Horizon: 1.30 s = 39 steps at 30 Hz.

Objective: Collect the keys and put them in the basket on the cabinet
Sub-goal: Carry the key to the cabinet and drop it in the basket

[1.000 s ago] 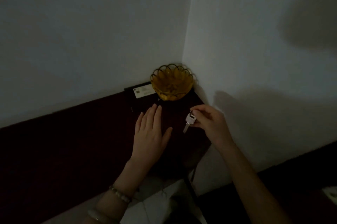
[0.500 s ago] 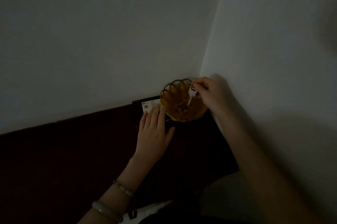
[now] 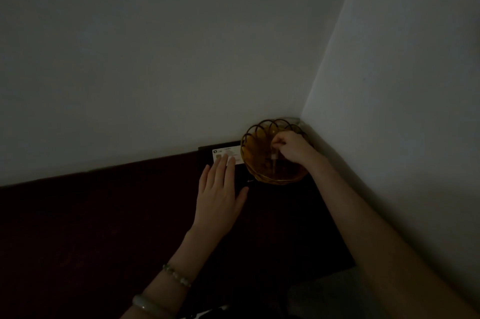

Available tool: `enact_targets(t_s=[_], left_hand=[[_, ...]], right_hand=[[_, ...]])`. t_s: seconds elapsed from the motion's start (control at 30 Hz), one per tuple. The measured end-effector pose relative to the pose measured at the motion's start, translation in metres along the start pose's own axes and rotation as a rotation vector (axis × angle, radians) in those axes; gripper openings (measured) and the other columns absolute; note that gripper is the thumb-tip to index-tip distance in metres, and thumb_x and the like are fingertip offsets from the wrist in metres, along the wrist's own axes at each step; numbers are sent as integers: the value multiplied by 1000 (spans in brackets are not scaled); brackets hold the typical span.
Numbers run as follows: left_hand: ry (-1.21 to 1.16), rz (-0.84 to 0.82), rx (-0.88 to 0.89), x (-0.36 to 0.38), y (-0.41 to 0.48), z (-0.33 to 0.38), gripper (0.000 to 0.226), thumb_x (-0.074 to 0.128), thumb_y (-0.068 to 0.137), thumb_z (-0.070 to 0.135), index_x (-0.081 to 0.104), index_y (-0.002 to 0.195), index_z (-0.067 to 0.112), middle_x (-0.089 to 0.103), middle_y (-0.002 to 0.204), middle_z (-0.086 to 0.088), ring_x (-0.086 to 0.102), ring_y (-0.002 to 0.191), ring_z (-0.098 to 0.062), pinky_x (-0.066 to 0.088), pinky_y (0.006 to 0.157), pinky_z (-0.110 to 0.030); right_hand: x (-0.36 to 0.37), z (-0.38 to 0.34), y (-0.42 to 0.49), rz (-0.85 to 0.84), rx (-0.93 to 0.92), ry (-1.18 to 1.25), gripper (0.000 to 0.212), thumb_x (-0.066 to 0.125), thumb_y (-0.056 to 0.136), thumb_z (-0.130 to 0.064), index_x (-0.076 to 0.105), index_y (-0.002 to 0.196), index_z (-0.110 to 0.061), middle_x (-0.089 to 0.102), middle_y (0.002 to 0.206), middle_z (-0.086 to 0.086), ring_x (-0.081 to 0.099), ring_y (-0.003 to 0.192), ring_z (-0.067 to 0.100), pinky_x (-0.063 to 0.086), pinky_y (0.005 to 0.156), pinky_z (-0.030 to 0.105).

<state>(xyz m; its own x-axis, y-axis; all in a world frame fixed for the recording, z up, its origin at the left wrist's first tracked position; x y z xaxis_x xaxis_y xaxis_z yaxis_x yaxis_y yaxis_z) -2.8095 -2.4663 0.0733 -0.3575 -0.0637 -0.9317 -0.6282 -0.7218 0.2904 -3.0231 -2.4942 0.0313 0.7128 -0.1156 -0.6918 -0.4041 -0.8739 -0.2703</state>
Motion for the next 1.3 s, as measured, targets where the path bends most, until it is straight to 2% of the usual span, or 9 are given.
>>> enact_targets(t_s=[0.2,0.4,0.53,0.73,0.8,0.9,1.0,1.2,1.3], left_hand=[[4,-19,-7,-1,-2,-3,65,58,86,37,37,135,0,45,139,-20,40,130,-32,26,110,-47],[-3,2,-15,-15,-7,-8,64,59,85,36,39,134,0,43,140,-20,37,131,-32,26,110,-48],[20,34,5,-35,-11,-10,62,61,85,35,41,132,0,44,140,-20,37,131,-33,25,110,-50],[40,139,61,-78,-21,-5,63,60,85,34,38,134,0,44,140,-20,39,130,-33,23,109,-48],[38,160,72,-89,-29,-3,64,58,85,34,36,134,0,43,140,-21,38,130,-34,23,109,-49],[51,190,69,-101,-46,-1,63,58,86,34,37,134,-1,43,140,-21,39,130,-34,21,110,-47],[48,205,38,-111,-69,1,63,60,85,33,38,134,-1,43,140,-21,39,130,-33,22,110,-48],[68,207,-1,-119,-124,23,65,59,86,35,36,136,-1,41,142,-21,35,133,-33,21,111,-49],[67,203,-22,-120,-161,48,65,59,86,35,36,135,-1,41,142,-22,35,132,-34,23,111,-50]], right_hand=[[-11,-6,-9,50,-23,-122,27,49,90,-8,59,114,-12,57,127,13,51,116,28,40,93,32],[-27,-36,-50,185,-106,-164,34,54,88,-16,52,122,-13,53,128,15,49,116,28,39,96,35],[-35,-69,-99,377,-211,-256,42,56,86,-16,44,127,-12,47,128,17,44,118,33,37,98,42],[-18,-117,-177,468,-404,-250,63,61,83,-17,29,137,-17,40,139,13,33,129,28,23,103,31],[-12,-126,-198,507,-436,-336,66,64,82,-19,29,138,-14,41,139,15,35,130,30,21,104,32],[-4,-135,-226,570,-491,-438,65,67,80,-17,34,135,-6,46,135,19,40,128,34,27,106,38],[4,-132,-244,543,-475,-467,67,66,81,-18,31,136,-5,42,139,20,36,131,33,31,110,44],[14,-113,-292,499,-458,-505,70,62,84,-22,23,141,-8,32,146,20,27,136,33,23,112,43],[14,-97,-330,507,-464,-510,71,63,83,-23,23,140,-9,32,146,19,28,135,33,24,110,40]])
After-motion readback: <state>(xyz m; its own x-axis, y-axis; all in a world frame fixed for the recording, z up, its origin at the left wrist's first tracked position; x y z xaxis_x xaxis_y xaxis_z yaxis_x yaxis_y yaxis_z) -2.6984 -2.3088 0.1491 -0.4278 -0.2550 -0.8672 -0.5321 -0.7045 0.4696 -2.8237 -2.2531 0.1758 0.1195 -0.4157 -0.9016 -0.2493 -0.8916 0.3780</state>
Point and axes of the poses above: each hand's wrist, its own y-axis towards the middle knuckle, its own x-axis out of the palm, z = x × y, the point moved 10 cm from there along y, towards the middle knuckle
